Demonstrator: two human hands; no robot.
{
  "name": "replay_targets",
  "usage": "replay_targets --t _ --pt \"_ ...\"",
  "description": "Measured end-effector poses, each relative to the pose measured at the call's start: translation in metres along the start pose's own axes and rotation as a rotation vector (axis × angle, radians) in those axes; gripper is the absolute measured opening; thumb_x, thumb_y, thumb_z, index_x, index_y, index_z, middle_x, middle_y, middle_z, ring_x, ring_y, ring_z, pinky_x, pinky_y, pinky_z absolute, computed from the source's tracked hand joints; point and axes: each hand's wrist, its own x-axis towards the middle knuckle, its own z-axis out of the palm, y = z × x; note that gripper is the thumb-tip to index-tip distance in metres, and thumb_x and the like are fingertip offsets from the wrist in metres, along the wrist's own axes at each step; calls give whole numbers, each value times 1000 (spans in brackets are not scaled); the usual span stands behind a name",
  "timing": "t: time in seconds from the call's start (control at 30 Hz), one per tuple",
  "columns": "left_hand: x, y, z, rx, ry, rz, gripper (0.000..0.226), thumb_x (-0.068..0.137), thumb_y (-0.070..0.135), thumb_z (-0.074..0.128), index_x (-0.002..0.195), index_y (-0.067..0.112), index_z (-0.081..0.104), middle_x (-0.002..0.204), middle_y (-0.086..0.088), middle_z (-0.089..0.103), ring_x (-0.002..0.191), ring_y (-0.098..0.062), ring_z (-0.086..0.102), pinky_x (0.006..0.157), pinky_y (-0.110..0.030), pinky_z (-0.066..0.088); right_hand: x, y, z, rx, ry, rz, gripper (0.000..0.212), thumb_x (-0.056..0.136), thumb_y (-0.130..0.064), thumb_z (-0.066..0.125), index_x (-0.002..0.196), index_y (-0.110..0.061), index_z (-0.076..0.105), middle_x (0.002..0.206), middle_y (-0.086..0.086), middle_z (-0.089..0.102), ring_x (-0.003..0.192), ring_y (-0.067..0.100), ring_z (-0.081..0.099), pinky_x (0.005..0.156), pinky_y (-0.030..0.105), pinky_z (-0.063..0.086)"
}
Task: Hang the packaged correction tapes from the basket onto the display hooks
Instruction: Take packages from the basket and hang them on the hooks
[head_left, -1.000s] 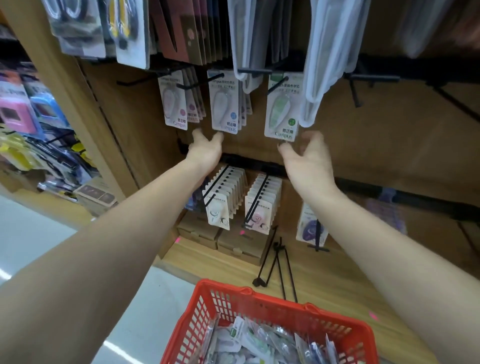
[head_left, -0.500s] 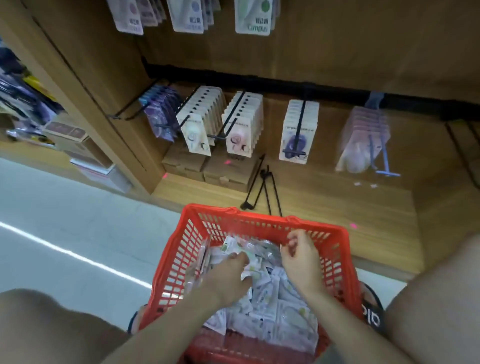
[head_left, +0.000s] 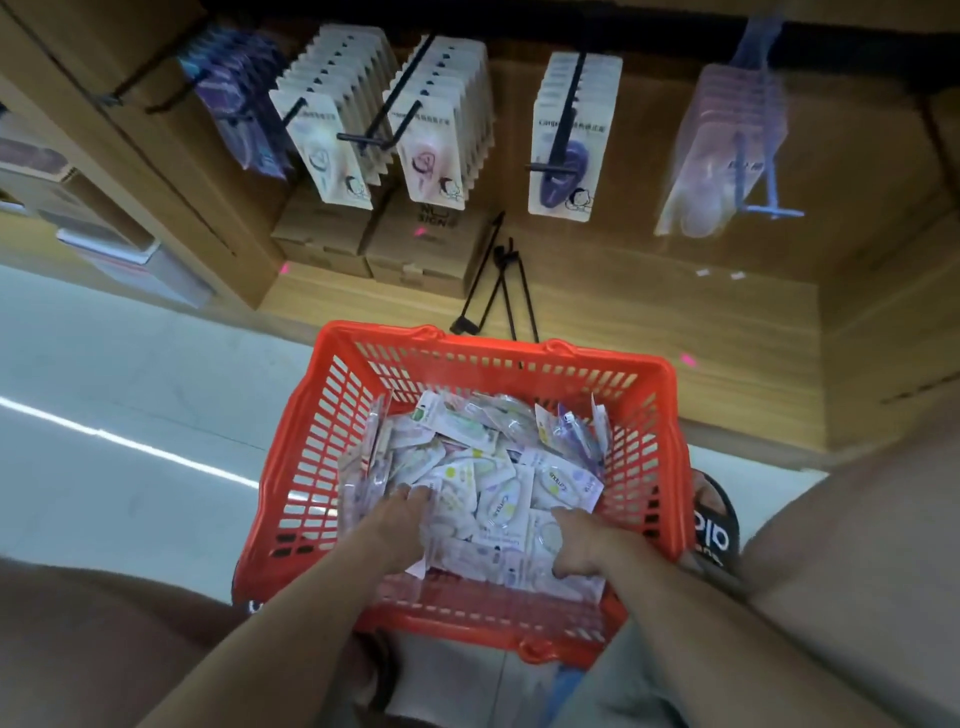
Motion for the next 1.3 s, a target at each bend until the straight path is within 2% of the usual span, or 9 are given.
replay_targets --t 0.13,0.33,0.53,0.7,0.77,0.97,1.13,1.23,1.3 --pt "-3 -6 -1 139 52 7 68 91 1 61 151 20 34 154 -5 44 140 -28 48 119 -46 24 2 2 0 -52 25 -2 94 91 -23 76 164 -13 19 165 12 24 141 35 45 107 44 51" --pt "-3 -8 -2 201 73 79 56 96 -2 60 145 13 37 144 -11 53 129 -30 59 102 -40 47 0 3 -7 -126 43 -16 67 88 -21 71 150 -16 44 146 8 49 125 29 59 101 40 52" --pt "-7 -1 -8 365 73 97 50 105 16 55 152 15 35 146 -10 54 129 -30 60 103 -46 46 -4 7 -6 -41 -121 -54 97 84 -36 81 162 -24 25 156 8 47 133 28 54 94 32 49" --pt "-14 9 -19 385 54 202 48 110 40 45 153 21 37 139 -9 57 122 -33 62 95 -45 53 -10 8 -3 -147 -133 -56 94 77 -26 84 154 -24 30 101 -1 59 86 21 64 61 29 50" --pt "-16 12 -19 385 79 240 47 108 47 47 147 21 41 134 -7 58 117 -31 64 90 -45 54 -11 7 1 -230 -72 -66 85 83 -18 82 152 -23 34 106 2 63 86 21 69 62 29 51" --pt "-18 19 -15 429 124 289 68 100 63 52 150 21 36 137 -2 59 115 -26 64 91 -45 54 -12 7 -6 -267 -17 -101 74 92 -10 69 158 -27 40 150 10 54 129 30 59 98 34 53" --pt "-11 21 -5 456 60 290 82 94 36 70 160 19 24 153 -7 45 137 -27 47 109 -41 44 -28 -8 -35 -328 -115 -102 75 88 -17 80 155 -22 48 148 9 55 124 28 62 98 37 55" --pt "-9 20 -3 452 70 280 84 93 29 72 160 21 22 155 -9 37 139 -30 43 110 -44 44 -43 -11 -62 -332 -152 -100 54 86 -24 81 136 -18 62 128 3 62 99 23 65 73 32 55" --pt "-8 16 -1 403 79 267 83 92 28 75 157 23 23 153 -10 35 136 -32 47 105 -45 48 -54 -8 -77 -312 -179 -101 44 86 -27 82 126 -21 65 123 0 62 101 22 63 69 30 52"
